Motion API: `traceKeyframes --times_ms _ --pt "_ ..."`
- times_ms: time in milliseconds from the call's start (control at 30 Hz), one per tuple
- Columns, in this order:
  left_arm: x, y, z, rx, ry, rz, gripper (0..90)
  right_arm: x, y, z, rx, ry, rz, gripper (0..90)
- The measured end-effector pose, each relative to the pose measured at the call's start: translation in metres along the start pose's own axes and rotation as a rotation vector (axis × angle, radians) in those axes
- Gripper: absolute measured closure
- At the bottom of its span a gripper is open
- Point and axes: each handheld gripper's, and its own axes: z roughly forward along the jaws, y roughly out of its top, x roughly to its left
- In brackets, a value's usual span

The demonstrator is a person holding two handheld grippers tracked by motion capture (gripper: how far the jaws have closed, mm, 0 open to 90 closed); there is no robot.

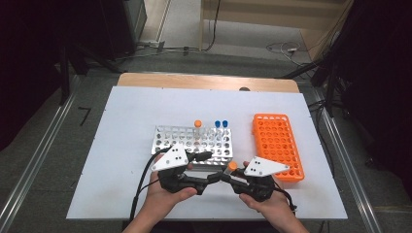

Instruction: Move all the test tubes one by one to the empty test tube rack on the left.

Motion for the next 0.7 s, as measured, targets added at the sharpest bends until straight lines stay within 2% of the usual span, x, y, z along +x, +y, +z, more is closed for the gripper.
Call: traceKeyframes --times_ms 300,500,700 --pt "-0.003 -0.001 0.008 0.042 -0.054 0.022 42.6 0.007 0.001 0.004 0.005 0.034 -0.019 72.5" --pt "-0.004 -0.003 0.015 0.062 -0.063 0.01 47.6 0.01 0.002 0.005 0.009 0.047 -0.024 72.5" --pt "-0.006 -0.004 0.019 0.077 -0.075 0.014 58.1 0.015 0.003 0.006 0.014 0.068 -0.035 72.5"
